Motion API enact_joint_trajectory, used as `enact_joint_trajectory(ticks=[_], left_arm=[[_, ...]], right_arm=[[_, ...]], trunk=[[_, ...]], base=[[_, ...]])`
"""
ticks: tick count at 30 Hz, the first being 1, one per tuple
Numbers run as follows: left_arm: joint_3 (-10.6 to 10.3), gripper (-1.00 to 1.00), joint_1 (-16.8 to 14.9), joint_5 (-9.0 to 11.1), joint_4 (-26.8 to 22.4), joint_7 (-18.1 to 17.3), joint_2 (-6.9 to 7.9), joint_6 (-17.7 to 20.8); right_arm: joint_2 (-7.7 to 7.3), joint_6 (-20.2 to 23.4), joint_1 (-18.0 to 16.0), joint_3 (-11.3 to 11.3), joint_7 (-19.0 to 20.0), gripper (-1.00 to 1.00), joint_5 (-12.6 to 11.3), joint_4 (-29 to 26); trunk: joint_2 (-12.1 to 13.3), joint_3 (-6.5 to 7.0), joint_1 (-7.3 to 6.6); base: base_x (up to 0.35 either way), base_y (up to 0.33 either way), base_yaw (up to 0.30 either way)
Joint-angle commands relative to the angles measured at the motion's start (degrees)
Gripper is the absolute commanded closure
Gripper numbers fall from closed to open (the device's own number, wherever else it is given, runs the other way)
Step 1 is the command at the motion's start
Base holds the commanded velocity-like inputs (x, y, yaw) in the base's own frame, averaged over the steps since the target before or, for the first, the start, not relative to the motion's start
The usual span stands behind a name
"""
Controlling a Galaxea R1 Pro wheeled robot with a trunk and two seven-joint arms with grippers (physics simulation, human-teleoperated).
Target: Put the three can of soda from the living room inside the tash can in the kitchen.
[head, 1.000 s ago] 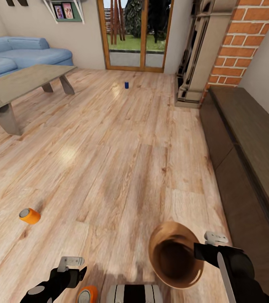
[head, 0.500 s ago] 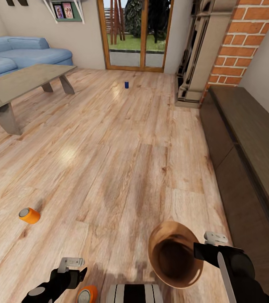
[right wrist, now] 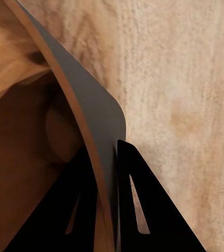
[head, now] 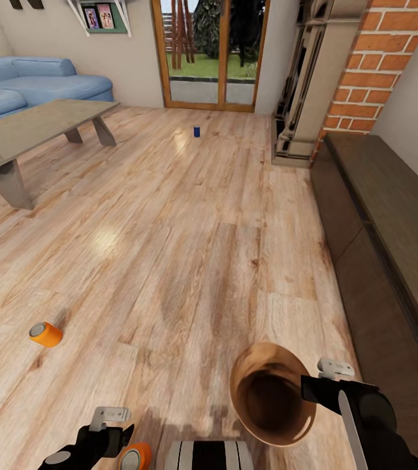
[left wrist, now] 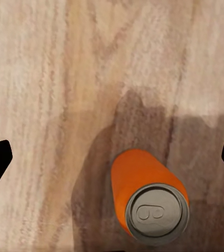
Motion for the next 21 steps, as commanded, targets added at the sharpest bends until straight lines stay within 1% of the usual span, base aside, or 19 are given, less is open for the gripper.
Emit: enact_joint_trajectory(ticks=[1,7,21], left_arm=[[0.0,-1.00,0.0,0.0,0.0,0.0,0.01,0.0],[0.1,-1.00,0.0,-0.4,1.5,0.0,0.06,0.0],[0.0,-1.00,0.0,-0.7,1.7,0.4,0.05,0.1]], right_arm=[[0.00,0.0,0.0,0.0,0.2,1.00,-1.0,0.0],[0.02,0.0,0.0,-0.2,0.3,1.00,-1.0,0.0],[0.10,0.0,0.0,-0.4,0.3,1.00,-1.0,0.0]], trunk=[[0.0,0.00,0.00],[0.0,0.00,0.00],[0.0,0.00,0.00]], base=[[0.000,0.000,0.000],[0.000,0.000,0.000],[0.000,0.000,0.000]])
